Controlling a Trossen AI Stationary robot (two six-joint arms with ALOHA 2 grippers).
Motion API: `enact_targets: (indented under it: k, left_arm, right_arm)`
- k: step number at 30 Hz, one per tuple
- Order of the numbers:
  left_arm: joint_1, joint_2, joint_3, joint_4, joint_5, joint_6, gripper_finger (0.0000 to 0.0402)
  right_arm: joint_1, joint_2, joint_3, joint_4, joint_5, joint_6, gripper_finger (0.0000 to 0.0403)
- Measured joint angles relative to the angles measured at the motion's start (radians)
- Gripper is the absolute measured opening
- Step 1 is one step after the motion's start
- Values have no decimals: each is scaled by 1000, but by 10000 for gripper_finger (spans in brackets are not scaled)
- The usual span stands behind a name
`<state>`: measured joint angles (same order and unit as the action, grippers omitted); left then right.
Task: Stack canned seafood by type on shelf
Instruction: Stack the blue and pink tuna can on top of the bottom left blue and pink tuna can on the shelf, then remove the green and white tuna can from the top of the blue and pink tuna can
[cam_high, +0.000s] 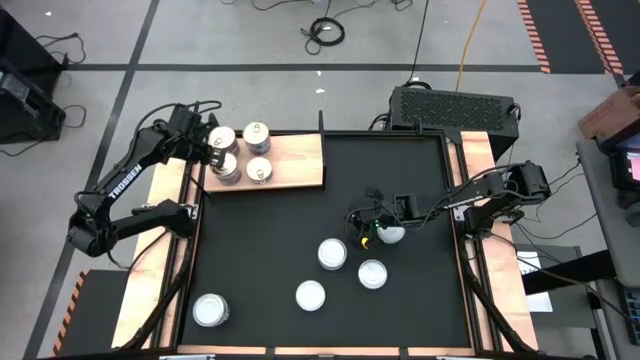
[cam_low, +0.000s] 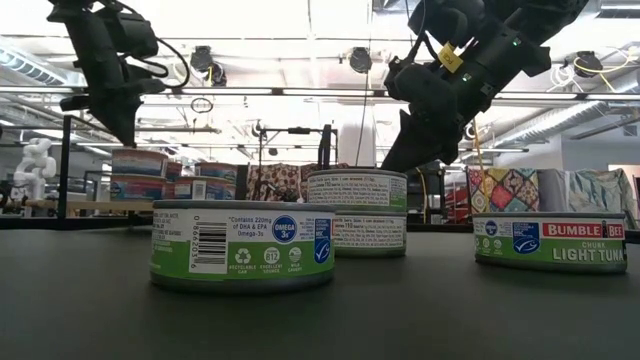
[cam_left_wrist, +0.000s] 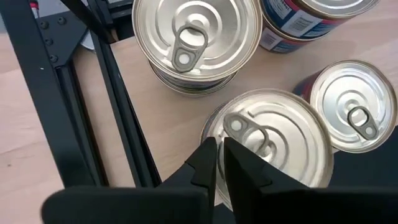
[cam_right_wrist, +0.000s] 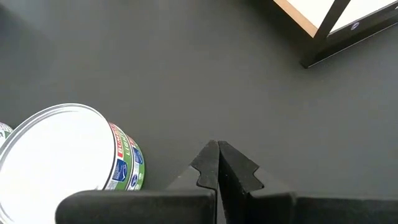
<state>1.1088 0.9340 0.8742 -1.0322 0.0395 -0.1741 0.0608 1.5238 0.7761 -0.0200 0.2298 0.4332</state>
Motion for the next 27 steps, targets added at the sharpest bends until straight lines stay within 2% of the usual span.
enact_targets:
  k: [15, 27]
  left_arm:
    - [-4, -3, 22, -14, 18, 24, 66]
    - [-93, -62, 31, -27, 144, -12, 67]
  right_arm:
    - [0, 0, 0, 0, 0, 0, 0]
    - [0, 0, 0, 1, 0, 0, 0]
